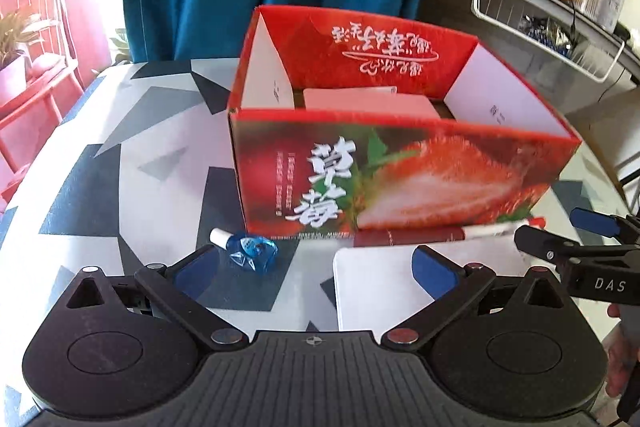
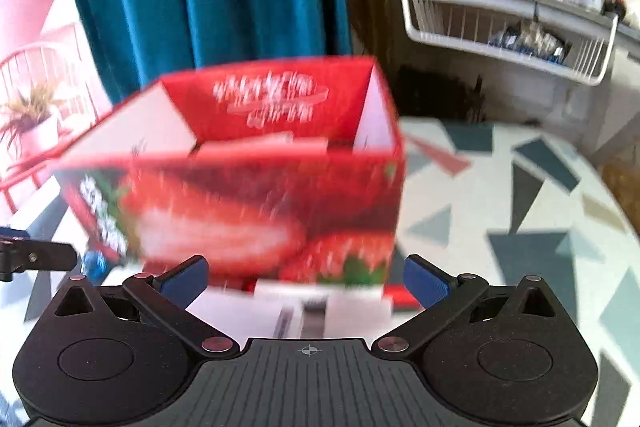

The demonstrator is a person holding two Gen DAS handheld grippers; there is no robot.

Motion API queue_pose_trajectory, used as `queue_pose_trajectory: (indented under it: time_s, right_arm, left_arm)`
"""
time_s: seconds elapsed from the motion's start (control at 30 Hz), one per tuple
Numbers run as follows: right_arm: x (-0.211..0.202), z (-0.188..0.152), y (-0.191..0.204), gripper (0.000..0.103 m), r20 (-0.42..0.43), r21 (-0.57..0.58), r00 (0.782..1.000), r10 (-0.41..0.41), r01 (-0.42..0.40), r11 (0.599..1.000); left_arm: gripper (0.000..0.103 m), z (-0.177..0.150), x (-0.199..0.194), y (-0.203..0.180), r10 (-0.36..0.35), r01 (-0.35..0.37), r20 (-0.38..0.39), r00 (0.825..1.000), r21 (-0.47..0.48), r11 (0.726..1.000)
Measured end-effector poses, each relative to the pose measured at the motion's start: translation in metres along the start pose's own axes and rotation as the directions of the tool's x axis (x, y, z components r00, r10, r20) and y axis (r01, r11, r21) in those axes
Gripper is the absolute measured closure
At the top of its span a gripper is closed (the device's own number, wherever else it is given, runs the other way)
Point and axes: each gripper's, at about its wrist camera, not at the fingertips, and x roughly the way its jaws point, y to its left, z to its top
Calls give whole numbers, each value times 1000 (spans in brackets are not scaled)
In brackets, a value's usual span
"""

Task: Organize rigid objects
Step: 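Move the left tool back to the white flat case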

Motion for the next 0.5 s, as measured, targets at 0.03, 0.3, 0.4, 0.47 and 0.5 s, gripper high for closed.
queue_pose_trajectory:
  time_s: [0.03, 0.3, 0.4, 0.47, 0.5]
  right_arm:
    - [2, -4, 2, 0, -11, -4, 1000, -5, 5, 1000]
    - [3, -18, 3, 1, -58, 22, 993, 100, -99, 995]
    - [3, -18, 1, 1, -76, 49, 990, 121, -117, 992]
    - [4, -20, 0, 2, -85, 59, 989, 120, -115, 992]
    - [5, -21, -1, 5, -92, 66, 988, 122, -117, 991]
  left_arm:
    - [0, -2, 1, -1, 1, -1, -3, 1000, 3, 1000]
    - [0, -14, 12, -1, -35, 32, -62, 997, -42, 999]
    - [0, -16, 13, -2, -46, 43, -70, 996, -37, 998]
    - [0, -17, 14, -3, -59, 56, -78, 995, -38, 998]
    - [0, -18, 15, -3, -65, 62, -84, 994, -41, 997]
